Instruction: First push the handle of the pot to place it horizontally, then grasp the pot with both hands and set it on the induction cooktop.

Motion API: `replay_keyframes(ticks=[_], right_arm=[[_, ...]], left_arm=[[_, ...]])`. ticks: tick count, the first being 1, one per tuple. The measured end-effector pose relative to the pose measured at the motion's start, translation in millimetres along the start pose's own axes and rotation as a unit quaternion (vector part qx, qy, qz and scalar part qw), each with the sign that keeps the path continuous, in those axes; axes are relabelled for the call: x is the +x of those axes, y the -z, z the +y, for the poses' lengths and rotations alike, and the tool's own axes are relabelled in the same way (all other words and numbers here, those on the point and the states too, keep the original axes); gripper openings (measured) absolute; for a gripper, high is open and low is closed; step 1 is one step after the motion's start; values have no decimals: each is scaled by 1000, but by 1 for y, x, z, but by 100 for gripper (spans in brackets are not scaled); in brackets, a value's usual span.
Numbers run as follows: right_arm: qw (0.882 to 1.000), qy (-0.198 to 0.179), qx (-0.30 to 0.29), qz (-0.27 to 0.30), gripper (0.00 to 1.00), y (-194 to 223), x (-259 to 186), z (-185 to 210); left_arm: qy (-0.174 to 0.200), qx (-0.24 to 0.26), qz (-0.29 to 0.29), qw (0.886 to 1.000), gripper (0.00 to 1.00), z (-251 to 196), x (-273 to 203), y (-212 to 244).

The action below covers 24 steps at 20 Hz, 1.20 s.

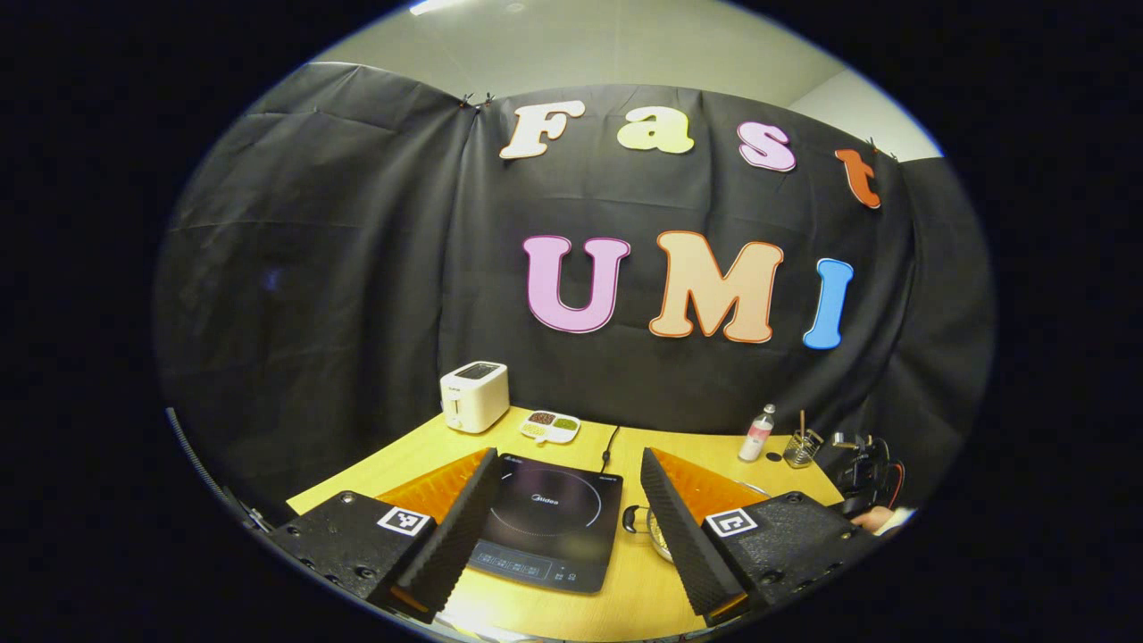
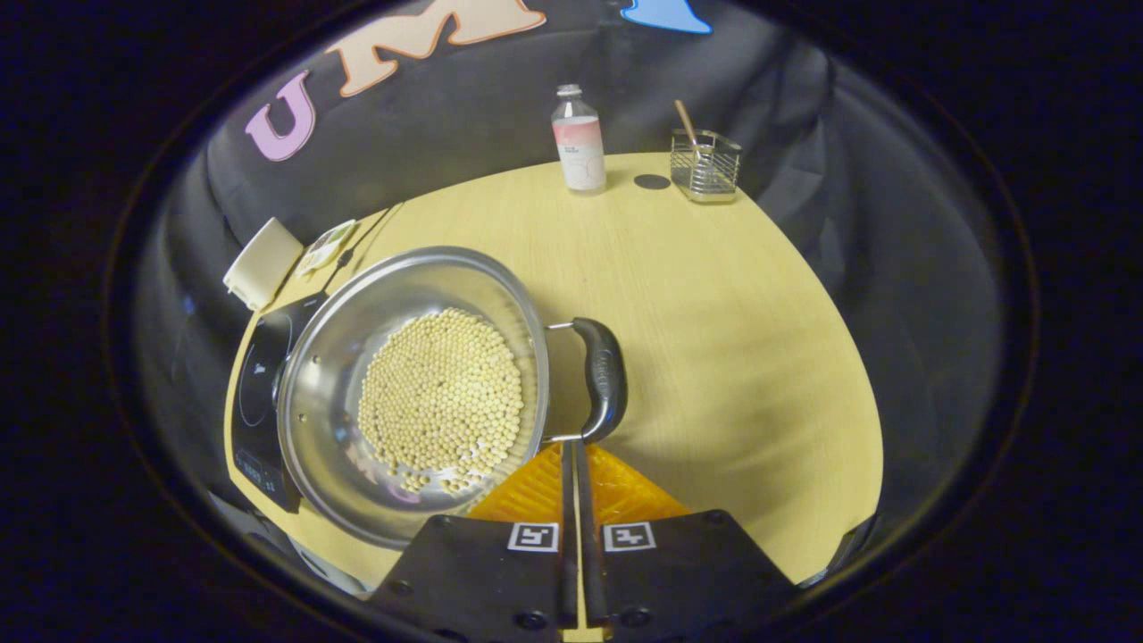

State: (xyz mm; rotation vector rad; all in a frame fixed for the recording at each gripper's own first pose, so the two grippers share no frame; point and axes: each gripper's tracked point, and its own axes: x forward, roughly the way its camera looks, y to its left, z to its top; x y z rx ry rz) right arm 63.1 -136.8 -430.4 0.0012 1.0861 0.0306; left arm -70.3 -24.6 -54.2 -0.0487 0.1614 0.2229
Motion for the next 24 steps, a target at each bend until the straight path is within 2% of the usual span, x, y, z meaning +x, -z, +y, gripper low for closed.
replay_keyframes(ticks=[2,3,4,5,7,8,9,10,13,14,15,17,18,21,22,24], right_arm=[[1000,0,1,1,4,-5,5,-1],[1000,1,-1,1,0,-6,6,-1],[1000,1,-3,2,4,-6,4,-1],[1000,0,-6,3,0,-4,1,-2],[1000,-2,-14,8,0,0,-1,0],[1000,-4,-21,12,4,4,-4,-1],[1000,-6,-26,16,6,8,-8,0],[999,-8,-27,20,3,11,-10,-1],[999,-5,-27,30,12,21,-16,-2],[999,16,-33,32,13,22,-16,-11],[997,54,-47,25,35,20,-19,-29],[997,62,-45,30,78,26,-21,-41],[997,66,-34,32,100,29,-30,-47],[996,84,11,17,100,26,-47,-57],[996,86,29,9,96,24,-54,-58],[995,80,61,-7,96,16,-63,-53]], left_arm=[[-6,-4,3,1000,96,4,-2,3],[-8,-5,5,1000,96,5,-2,5],[-9,-5,6,1000,96,7,-3,6],[-10,-5,7,1000,96,8,-2,8],[-8,-4,13,1000,96,10,2,12],[-5,-4,17,1000,99,11,6,17],[0,-5,21,1000,96,10,10,19],[7,-5,27,1000,96,8,16,23],[35,1,45,998,96,3,37,33],[47,3,51,998,96,1,45,36],[60,4,57,997,96,-2,53,38],[91,4,72,993,94,-7,70,45],[107,4,80,991,96,-10,79,51],[149,7,112,982,97,-17,107,69],[163,4,123,979,97,-21,114,75],[185,-2,145,972,97,-31,128,90]])
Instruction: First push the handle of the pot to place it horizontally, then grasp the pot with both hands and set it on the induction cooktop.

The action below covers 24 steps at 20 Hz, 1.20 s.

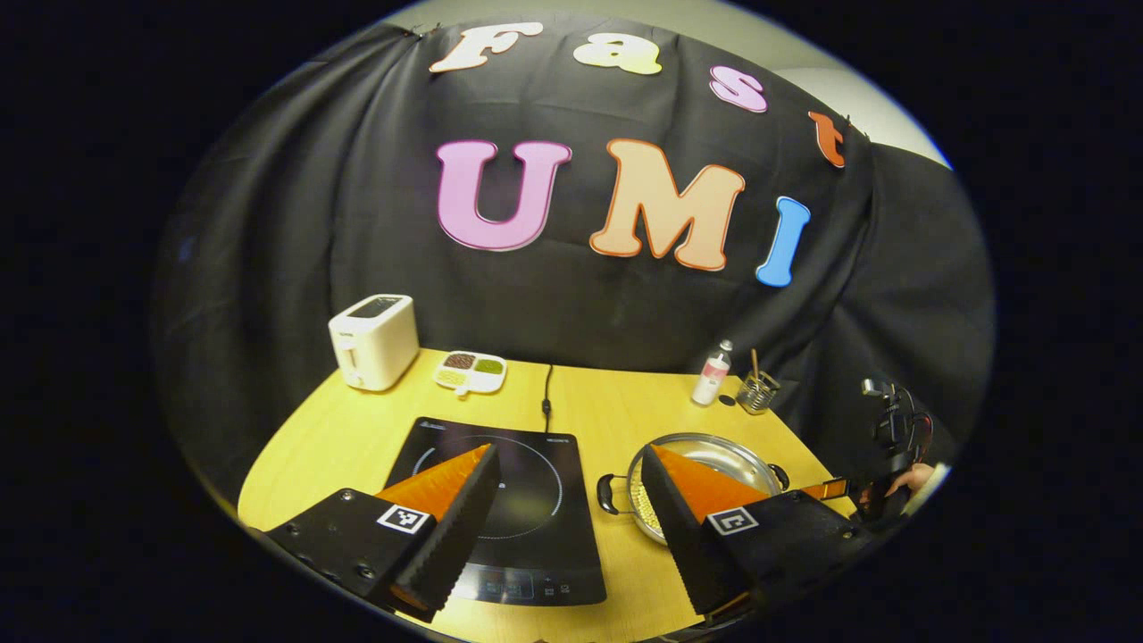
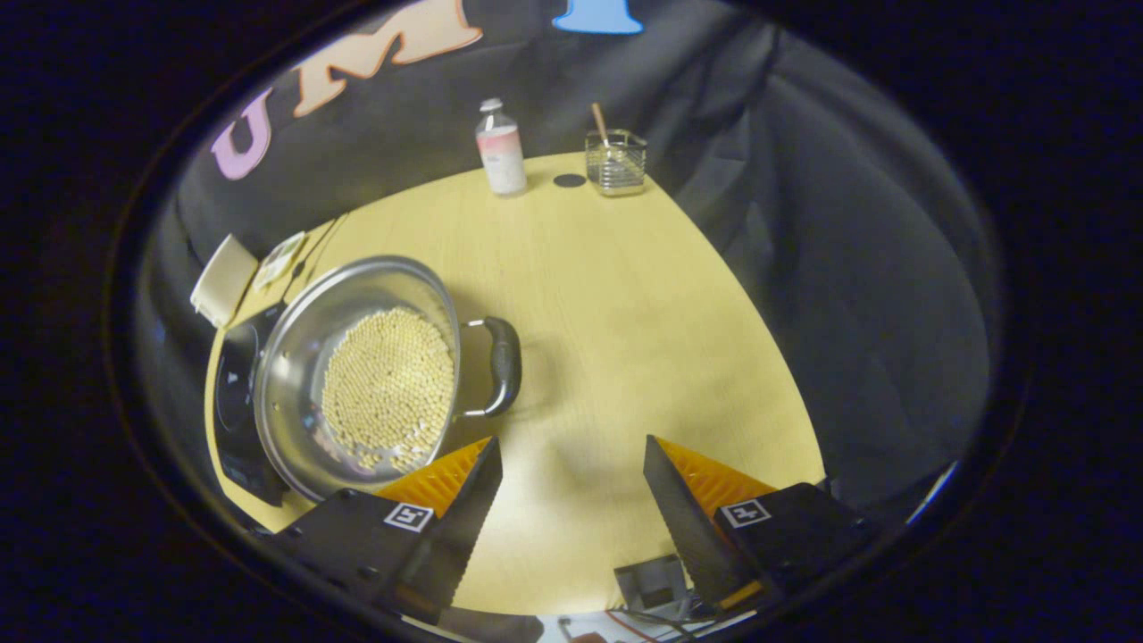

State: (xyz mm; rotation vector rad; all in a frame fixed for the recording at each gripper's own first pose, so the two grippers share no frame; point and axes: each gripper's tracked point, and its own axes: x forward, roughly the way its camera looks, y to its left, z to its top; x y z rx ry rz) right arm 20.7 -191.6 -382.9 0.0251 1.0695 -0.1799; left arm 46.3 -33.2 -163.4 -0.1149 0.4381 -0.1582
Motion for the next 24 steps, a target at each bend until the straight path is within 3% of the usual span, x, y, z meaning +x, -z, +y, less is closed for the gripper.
replay_keyframes(ticks=[2,3,5,9,11,12,13,16,17,18,19,21,22,23,24], right_arm=[[1000,-14,22,-2,100,-4,-6,8],[999,-24,30,0,94,-6,-7,13],[998,-49,34,9,99,-10,-3,26],[992,-112,35,44,94,-11,15,54],[989,-130,31,62,99,-12,26,60],[988,-137,31,71,94,-12,30,62],[986,-144,32,78,99,-13,34,63],[982,-159,35,98,99,-14,49,66],[981,-160,35,105,93,-13,55,66],[980,-161,36,112,100,-12,59,66],[979,-164,40,117,93,-12,62,66],[977,-170,44,123,99,-13,69,68],[976,-172,46,126,93,-14,72,69],[975,-174,49,129,100,-13,75,69],[974,-178,53,131,92,-15,77,71]], left_arm=[[7,-4,26,1000,97,-3,19,12],[8,-6,40,999,97,-5,28,19],[6,-10,64,998,97,-10,46,35],[-19,-20,125,992,97,-20,76,76],[-28,-29,149,988,97,-26,90,93],[-30,-31,158,987,97,-30,97,100],[-32,-32,165,985,98,-31,103,105],[-38,-32,188,981,97,-33,118,119],[-38,-32,195,980,97,-34,124,122],[-40,-29,202,978,97,-33,129,126],[-41,-25,209,977,98,-33,134,130],[-37,-19,220,975,97,-37,143,135],[-33,-18,222,974,97,-39,149,137],[-32,-19,228,973,97,-40,154,140],[-29,-22,233,972,97,-41,159,143]])
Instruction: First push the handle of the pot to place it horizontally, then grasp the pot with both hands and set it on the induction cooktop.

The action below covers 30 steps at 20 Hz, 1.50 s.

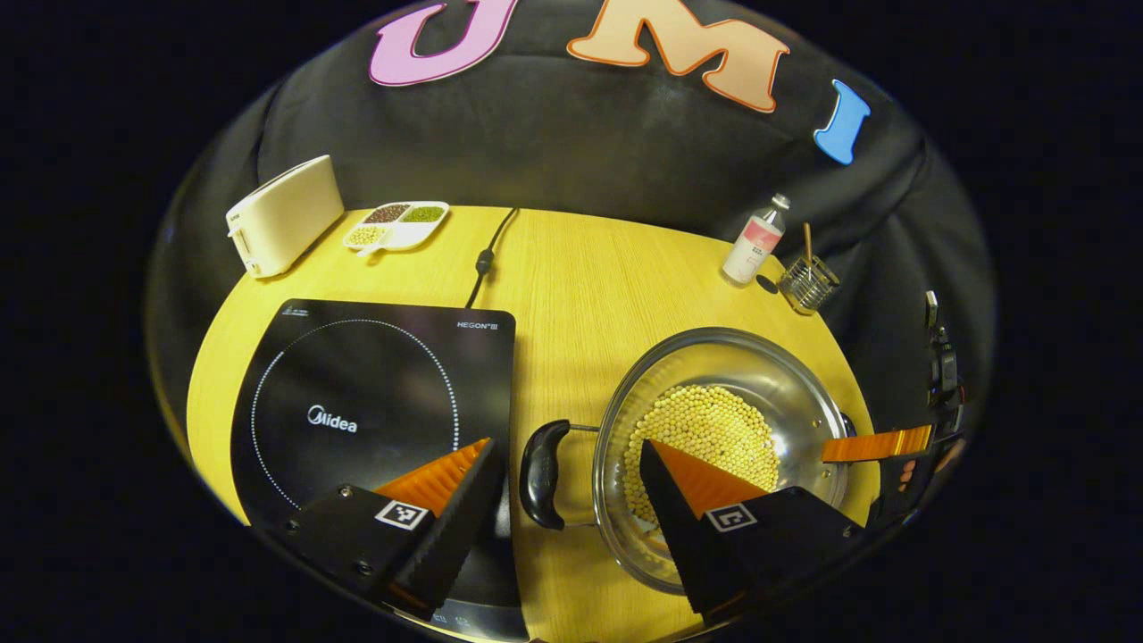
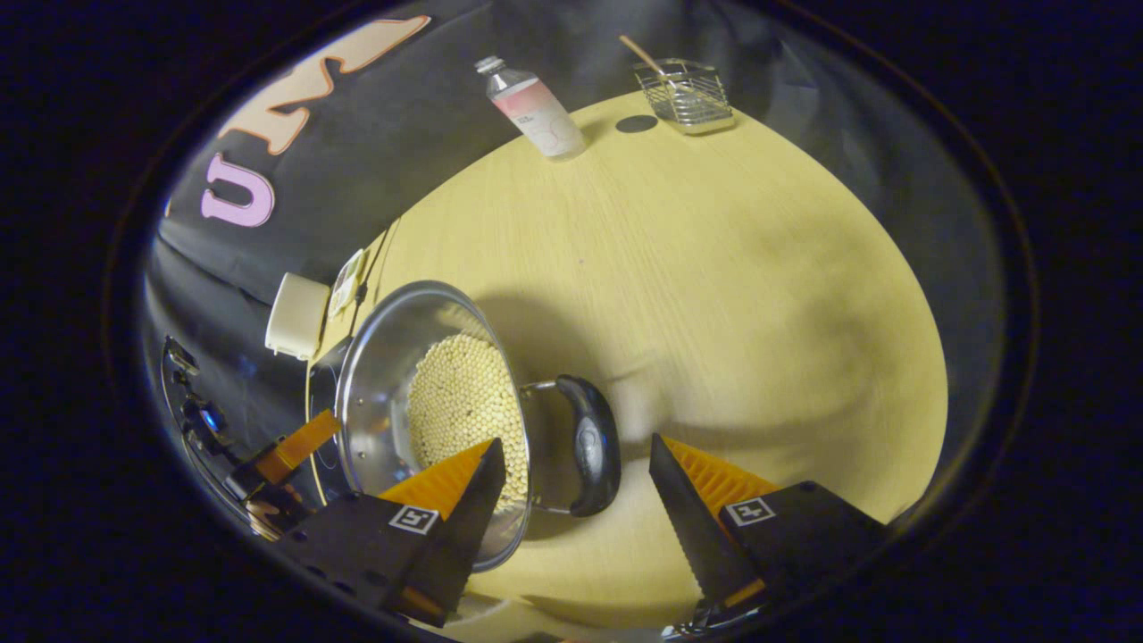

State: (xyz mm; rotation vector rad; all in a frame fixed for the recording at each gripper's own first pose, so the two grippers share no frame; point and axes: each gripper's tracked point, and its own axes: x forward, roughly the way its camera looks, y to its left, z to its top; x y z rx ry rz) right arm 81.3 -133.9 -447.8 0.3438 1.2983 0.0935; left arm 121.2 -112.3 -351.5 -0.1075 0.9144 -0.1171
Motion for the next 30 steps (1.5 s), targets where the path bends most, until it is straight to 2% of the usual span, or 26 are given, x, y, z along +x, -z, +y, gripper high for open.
replay_keyframes(ticks=[1,2,5,7,8,9,10,11,12,13,14,17,20,21,22,24,26,27,28,29,30], right_arm=[[1000,-2,4,2,89,-2,3,0],[1000,-4,5,4,98,-3,6,0],[1000,-6,2,11,98,-2,13,-1],[1000,-8,-1,18,71,0,18,0],[1000,-7,-5,22,82,2,21,1],[1000,-20,-4,22,71,1,22,6],[1000,-12,-6,23,60,2,24,4],[999,-11,-11,29,49,4,26,4],[999,-12,-12,30,48,5,27,4],[1000,-8,-12,28,49,2,28,1],[999,-7,-12,29,51,5,26,0],[1000,-3,-14,26,51,6,25,-3],[1000,7,-11,24,51,6,19,-15],[1000,9,-9,24,51,6,18,-19],[1000,11,-6,24,63,7,16,-23],[1000,13,-4,24,51,7,14,-27],[1000,15,-5,25,51,9,12,-28],[1000,17,-7,25,57,8,13,-28],[999,20,-10,23,57,8,13,-29],[999,24,-13,18,51,7,13,-29],[999,27,-15,15,51,7,11,-28]], left_arm=[[5,-4,5,1000,97,-3,5,0],[11,-7,10,1000,97,-6,9,1],[15,1,24,1000,96,-8,18,5],[15,11,23,1000,96,-8,21,2],[14,12,24,1000,95,-7,22,2],[10,17,27,999,94,-3,23,2],[6,20,30,999,96,1,25,4],[4,23,34,999,85,4,25,4],[4,28,35,999,79,5,25,3],[6,31,38,999,68,5,26,4],[5,37,42,998,67,5,25,5],[3,49,49,998,66,3,26,7],[19,50,51,997,67,-4,28,11],[25,50,53,997,64,-7,29,13],[31,51,52,997,64,-13,28,12],[40,53,53,996,65,-22,27,11],[44,57,57,996,62,-21,28,11],[45,56,60,996,63,-21,29,11],[47,53,62,996,61,-21,29,11],[46,50,65,996,59,-20,29,12],[44,48,69,995,59,-20,27,13]])
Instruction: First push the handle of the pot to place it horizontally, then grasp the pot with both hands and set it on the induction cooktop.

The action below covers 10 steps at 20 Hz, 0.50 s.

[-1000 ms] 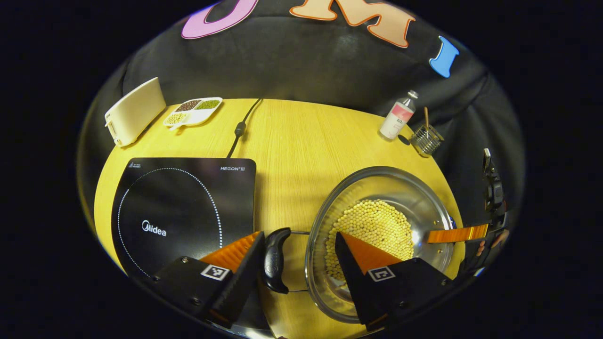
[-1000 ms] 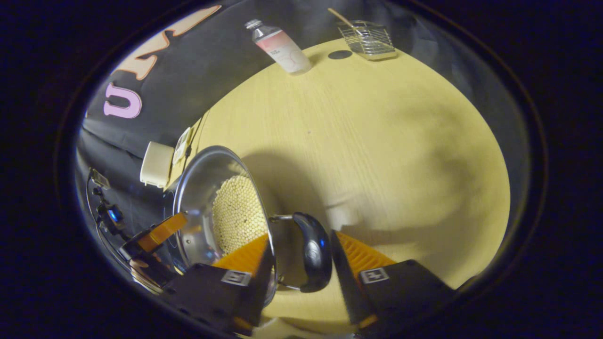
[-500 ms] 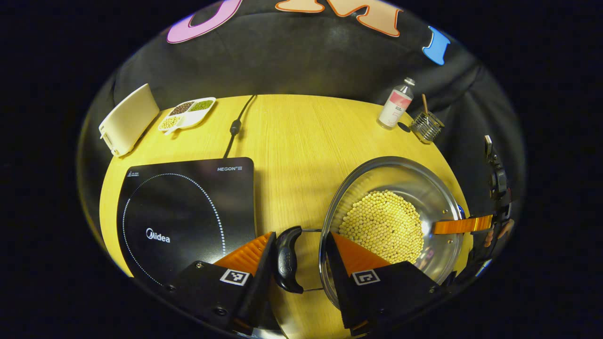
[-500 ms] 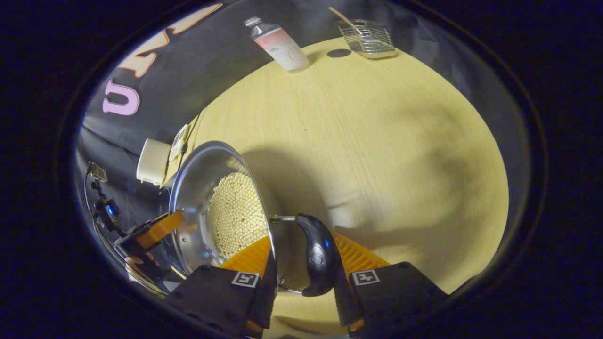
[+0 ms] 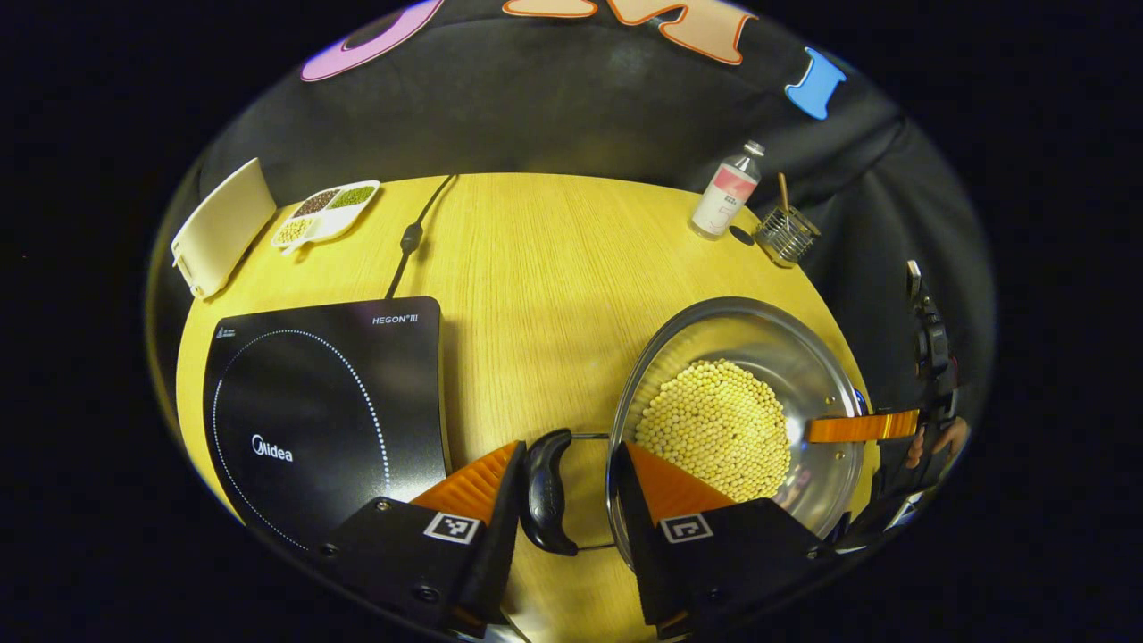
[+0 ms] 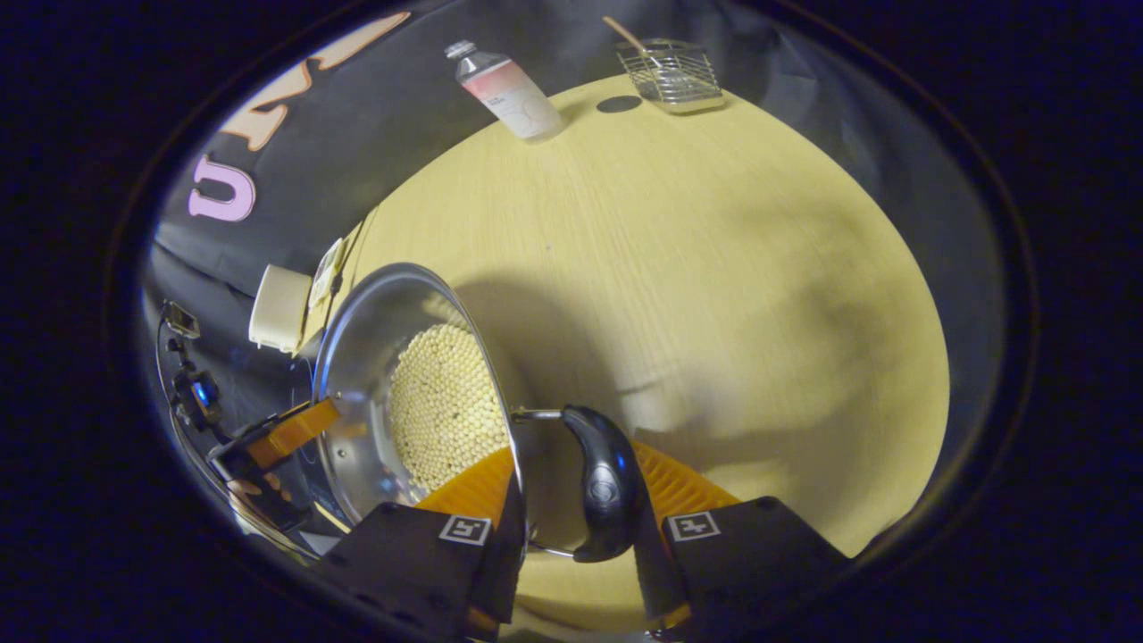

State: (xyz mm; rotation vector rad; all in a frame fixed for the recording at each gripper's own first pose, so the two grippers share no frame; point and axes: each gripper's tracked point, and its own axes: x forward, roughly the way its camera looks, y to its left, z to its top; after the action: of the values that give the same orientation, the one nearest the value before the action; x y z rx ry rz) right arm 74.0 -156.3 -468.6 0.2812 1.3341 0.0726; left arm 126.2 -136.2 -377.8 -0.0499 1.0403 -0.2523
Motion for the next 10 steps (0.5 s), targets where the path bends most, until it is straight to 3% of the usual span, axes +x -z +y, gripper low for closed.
replay_keyframes(ticks=[1,2,10], right_arm=[[1000,3,-1,-3,51,-1,-1,-1],[1000,5,1,-6,57,-2,-2,0],[1000,1,5,-19,57,1,-27,16]], left_arm=[[-1,0,0,1000,59,0,0,0],[-2,0,1,1000,58,-1,0,0],[0,2,-11,1000,58,2,-31,-8]])
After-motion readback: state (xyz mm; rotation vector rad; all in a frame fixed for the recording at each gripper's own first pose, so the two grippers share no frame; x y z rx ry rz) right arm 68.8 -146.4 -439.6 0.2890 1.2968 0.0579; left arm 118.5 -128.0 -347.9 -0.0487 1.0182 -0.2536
